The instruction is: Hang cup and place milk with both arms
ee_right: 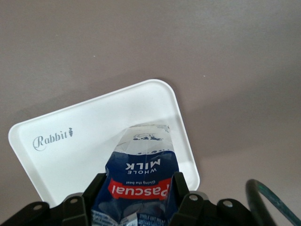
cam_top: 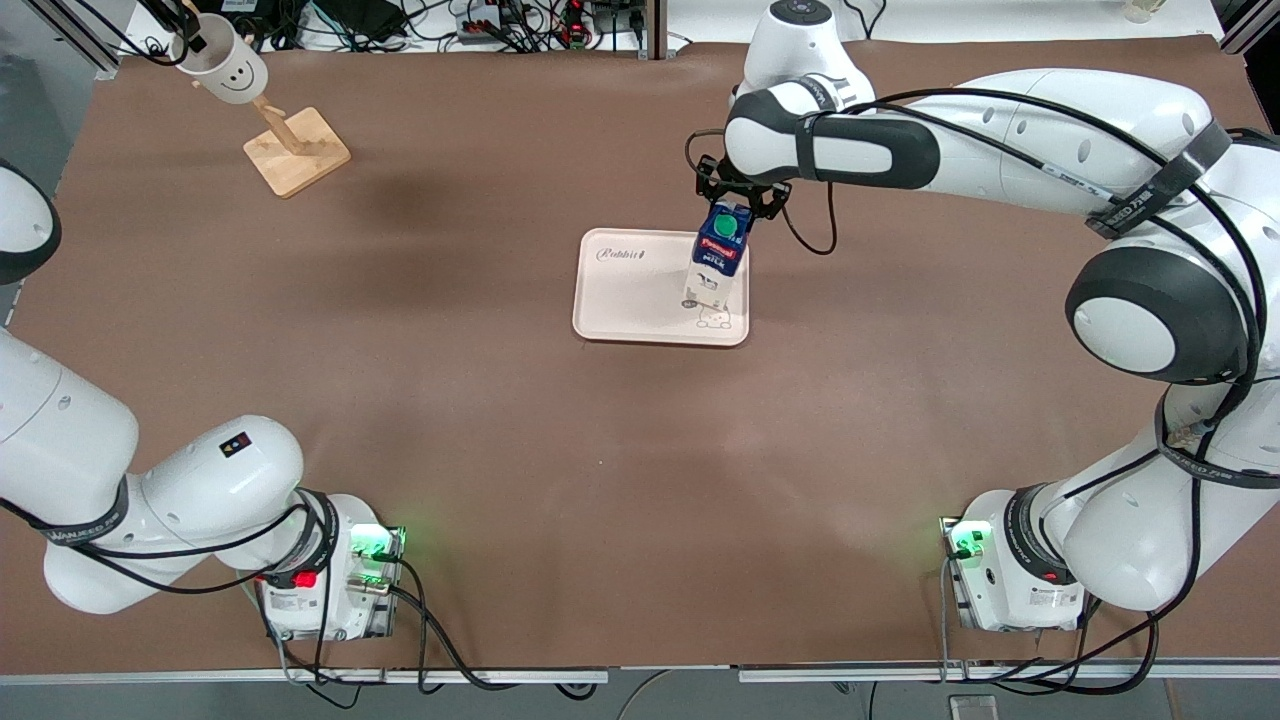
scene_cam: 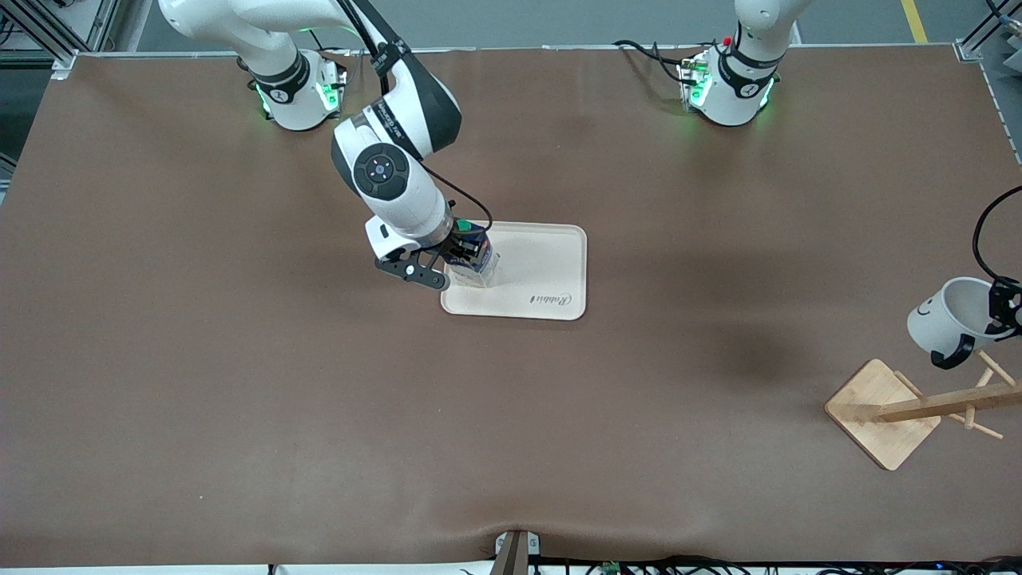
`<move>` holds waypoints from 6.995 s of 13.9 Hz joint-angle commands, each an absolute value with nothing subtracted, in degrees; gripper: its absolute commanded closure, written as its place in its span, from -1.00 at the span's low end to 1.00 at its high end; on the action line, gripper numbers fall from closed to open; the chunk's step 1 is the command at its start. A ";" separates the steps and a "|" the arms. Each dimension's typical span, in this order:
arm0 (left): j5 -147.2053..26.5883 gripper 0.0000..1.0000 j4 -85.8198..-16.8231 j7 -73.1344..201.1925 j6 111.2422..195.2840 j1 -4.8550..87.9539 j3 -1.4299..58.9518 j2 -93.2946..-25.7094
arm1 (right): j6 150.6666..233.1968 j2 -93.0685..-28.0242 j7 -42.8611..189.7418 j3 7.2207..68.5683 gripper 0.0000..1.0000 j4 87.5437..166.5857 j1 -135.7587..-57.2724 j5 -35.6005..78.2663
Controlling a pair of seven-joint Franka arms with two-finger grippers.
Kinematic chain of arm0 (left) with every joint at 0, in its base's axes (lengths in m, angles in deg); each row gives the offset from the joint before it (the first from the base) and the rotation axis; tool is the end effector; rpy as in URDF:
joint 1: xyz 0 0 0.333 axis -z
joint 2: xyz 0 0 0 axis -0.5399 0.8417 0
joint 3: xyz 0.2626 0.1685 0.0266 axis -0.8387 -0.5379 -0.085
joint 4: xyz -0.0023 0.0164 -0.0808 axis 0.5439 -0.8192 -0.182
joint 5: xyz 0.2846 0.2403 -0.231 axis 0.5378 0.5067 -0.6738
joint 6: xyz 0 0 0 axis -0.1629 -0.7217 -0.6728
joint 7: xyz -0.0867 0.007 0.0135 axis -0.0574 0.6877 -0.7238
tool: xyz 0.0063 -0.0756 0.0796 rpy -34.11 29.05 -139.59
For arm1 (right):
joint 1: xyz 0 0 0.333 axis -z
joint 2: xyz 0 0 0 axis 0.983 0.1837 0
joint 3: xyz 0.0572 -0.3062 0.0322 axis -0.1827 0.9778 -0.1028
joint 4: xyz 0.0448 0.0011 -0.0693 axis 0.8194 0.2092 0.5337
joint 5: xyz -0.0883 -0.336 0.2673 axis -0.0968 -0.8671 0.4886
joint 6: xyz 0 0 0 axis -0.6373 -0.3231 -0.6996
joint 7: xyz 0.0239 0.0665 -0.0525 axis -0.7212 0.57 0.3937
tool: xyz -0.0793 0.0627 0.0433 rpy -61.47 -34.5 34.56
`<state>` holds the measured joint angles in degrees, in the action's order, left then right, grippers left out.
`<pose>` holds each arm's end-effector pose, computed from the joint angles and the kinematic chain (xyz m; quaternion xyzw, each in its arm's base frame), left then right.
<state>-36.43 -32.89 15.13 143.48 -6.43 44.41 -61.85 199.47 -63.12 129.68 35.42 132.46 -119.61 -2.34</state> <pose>0.7079 0.1504 0.4953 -0.9442 0.3239 -0.0463 0.0383 0.5287 0.4166 0.3034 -0.9790 0.1835 0.0738 0.0489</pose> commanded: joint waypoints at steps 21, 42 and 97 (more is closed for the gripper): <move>-42.27 -1.00 -29.57 26.68 141.41 -9.51 45.24 -60.06 | 177.81 -73.82 84.22 36.49 1.00 137.63 -79.52 -12.97; -42.26 -1.00 -32.03 52.30 130.76 -8.81 52.45 -68.69 | 182.16 -70.39 73.55 36.40 -1.00 140.73 -72.91 -14.46; -50.44 -1.00 -46.80 60.74 125.31 30.39 17.38 -91.72 | 156.99 -89.99 71.35 35.17 -1.00 125.34 -76.34 -12.35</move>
<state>-49.72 -47.01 60.37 125.25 30.83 17.12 -91.15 157.05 -89.63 71.71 35.58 124.96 -77.49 -13.37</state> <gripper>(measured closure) 0.000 0.000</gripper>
